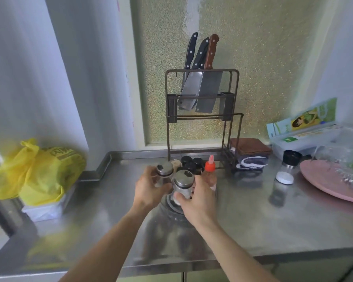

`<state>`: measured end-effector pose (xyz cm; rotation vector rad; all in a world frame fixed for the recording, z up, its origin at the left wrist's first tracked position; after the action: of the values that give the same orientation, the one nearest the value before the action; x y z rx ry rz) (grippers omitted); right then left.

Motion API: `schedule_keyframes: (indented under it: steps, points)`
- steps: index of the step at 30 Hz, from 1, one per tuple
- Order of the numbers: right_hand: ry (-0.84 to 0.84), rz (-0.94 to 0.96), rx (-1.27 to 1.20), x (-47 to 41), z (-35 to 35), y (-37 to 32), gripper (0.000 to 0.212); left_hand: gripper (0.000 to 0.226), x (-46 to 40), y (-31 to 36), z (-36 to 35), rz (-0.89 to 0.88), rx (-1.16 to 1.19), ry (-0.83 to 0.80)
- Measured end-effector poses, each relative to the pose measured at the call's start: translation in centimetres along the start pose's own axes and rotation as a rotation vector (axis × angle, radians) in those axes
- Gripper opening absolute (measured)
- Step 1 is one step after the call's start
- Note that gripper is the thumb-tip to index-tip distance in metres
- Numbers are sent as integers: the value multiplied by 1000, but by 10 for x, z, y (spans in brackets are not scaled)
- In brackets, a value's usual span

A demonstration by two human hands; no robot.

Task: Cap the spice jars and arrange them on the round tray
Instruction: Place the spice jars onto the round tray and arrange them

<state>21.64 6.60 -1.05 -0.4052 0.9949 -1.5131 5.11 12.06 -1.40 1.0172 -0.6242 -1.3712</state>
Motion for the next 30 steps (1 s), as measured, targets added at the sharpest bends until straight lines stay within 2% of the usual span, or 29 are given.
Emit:
schedule_keyframes:
  steps: [7,13,19,21,23,25,27,30]
  points:
    - [-69,-62,63,-4,-31,15,36,54,-12,-30,-12,21,97,-94]
    - [-33,-41,31,-2,-44,13,47,49,-12,-38,-10,63,261,-158]
    - [-30,-39,10,4,-43,13,53,44,-6,-33,-10,117,257,-241]
    - [-51,-36,-5,7,-41,14,53,48,-1,-29,-10,152,246,-232]
    - [-65,-30,-51,10,-35,19,55,58,4,-23,-4,183,222,-102]
    - [-61,-23,-72,12,-19,26,56,57,17,-1,8,98,139,119]
    - [-11,-12,-56,12,6,39,47,48,35,36,11,-109,65,277]
    - [99,-48,-38,9,56,67,28,33,65,98,-13,-434,38,280]
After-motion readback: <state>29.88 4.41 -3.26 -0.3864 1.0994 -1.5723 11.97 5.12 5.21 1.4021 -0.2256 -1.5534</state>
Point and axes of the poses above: each hand's wrist, its own x-axis away from the middle knuckle, its own z-axis out of the back of the hand, y = z × x, the point moved 4 cm from there along -x, towards the middle knuckle
